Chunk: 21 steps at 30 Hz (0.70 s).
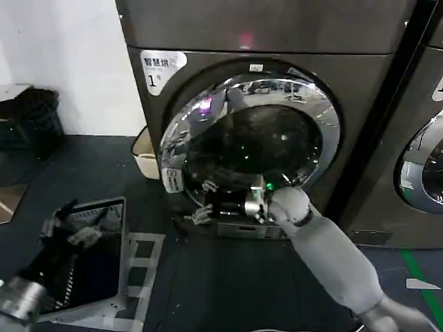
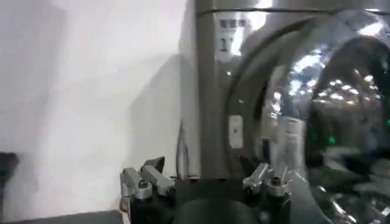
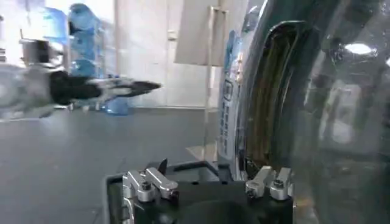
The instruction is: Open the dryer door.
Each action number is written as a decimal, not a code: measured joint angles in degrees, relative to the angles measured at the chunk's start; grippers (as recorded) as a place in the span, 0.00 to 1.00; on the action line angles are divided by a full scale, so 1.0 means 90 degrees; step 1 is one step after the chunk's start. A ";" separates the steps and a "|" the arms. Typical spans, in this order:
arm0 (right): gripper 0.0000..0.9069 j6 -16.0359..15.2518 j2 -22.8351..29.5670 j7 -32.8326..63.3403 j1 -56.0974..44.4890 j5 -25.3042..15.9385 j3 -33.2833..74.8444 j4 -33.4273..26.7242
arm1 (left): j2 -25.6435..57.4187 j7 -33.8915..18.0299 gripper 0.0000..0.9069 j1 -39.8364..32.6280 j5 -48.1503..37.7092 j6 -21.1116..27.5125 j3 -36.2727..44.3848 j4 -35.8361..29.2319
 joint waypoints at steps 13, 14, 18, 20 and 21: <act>1.00 0.0502 -0.0860 -0.1671 -0.1307 0.0165 0.1069 0.0756 | 0.1194 -0.0220 1.00 -0.1310 -0.1056 -0.0306 0.1695 0.0907; 1.00 0.0536 -0.0927 -0.1774 -0.1428 0.0181 0.1190 0.0817 | 0.1289 -0.0218 1.00 -0.1455 -0.1121 -0.0403 0.1886 0.1011; 1.00 0.0711 -0.1138 -0.2225 -0.1902 0.0260 0.1741 0.0964 | 0.1586 -0.0197 1.00 -0.1954 -0.1286 -0.0612 0.2649 0.1402; 1.00 0.0778 -0.1190 -0.2511 -0.2145 0.0133 0.2085 0.0935 | 0.1694 -0.0206 1.00 -0.2206 -0.1447 -0.0636 0.3102 0.1578; 1.00 0.0804 -0.1197 -0.2610 -0.2282 0.0085 0.2289 0.0873 | 0.1722 -0.0204 1.00 -0.2352 -0.1527 -0.0636 0.3346 0.1648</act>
